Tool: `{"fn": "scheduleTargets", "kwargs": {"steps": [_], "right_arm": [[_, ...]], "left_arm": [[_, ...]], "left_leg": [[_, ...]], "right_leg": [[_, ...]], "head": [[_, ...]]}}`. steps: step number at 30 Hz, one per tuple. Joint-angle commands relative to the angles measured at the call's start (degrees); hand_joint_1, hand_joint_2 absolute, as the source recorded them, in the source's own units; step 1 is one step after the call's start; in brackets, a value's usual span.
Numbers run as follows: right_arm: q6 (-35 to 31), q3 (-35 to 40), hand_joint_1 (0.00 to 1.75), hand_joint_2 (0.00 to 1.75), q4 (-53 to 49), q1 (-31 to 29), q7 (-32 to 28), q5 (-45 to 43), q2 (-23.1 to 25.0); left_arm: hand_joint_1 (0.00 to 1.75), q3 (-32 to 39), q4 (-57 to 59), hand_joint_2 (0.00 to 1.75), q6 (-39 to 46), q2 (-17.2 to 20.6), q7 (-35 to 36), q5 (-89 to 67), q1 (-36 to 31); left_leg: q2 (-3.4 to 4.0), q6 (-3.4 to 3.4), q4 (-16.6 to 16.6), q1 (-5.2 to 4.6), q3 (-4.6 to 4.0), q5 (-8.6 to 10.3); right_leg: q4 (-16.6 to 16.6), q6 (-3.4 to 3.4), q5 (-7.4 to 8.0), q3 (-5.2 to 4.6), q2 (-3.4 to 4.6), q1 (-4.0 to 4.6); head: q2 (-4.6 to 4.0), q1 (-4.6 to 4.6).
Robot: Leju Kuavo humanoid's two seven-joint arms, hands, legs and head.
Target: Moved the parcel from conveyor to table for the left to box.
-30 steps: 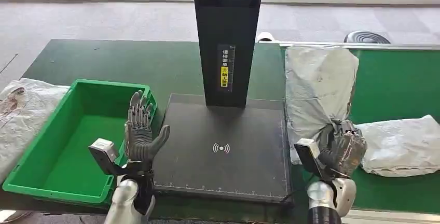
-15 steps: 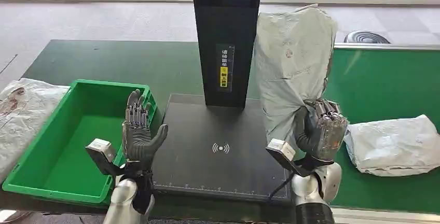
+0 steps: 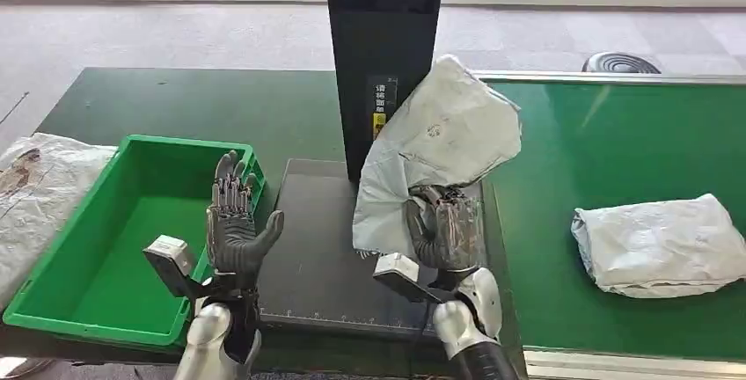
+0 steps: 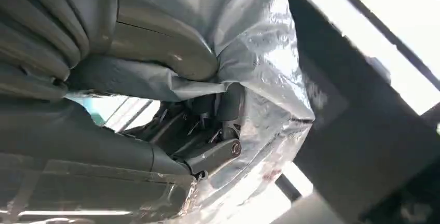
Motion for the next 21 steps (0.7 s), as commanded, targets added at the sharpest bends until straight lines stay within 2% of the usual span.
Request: {"fn": "scheduleTargets", "kwargs": {"steps": [1,9,21], "right_arm": [[0.9,4.7,1.75,1.75,13.0,-2.4,0.5,-1.2,-0.2],[7.5,5.0,1.75,1.75,25.9,-8.2,2.3,-4.8,0.2],[13.7,6.0,1.75,1.75,29.4,-9.0,2.5,-5.8,0.5]], "left_arm": [[0.0,2.0,0.6,1.75,-0.4,-2.3,0.1,0.0,3.4],[0.0,2.7,-0.3,1.75,-0.2,-2.4,0.1,-0.2,3.4],[0.0,2.3,0.2,1.75,-0.7,-2.4,0.1,-0.4,3.3]], "left_leg": [[0.2,0.06,-0.3,0.0,0.35,-0.01],[0.25,0.05,-0.2,-0.01,0.26,0.0],[0.14,0.04,-0.1,-0.02,0.18,-0.02]], "right_leg": [[-0.3,0.0,0.05,0.3,0.15,0.01],[-0.2,0.01,0.09,0.2,0.22,0.02],[-0.1,0.01,0.03,0.16,0.1,0.0]], "head": [[0.0,0.0],[0.0,0.0],[0.0,0.0]]}}
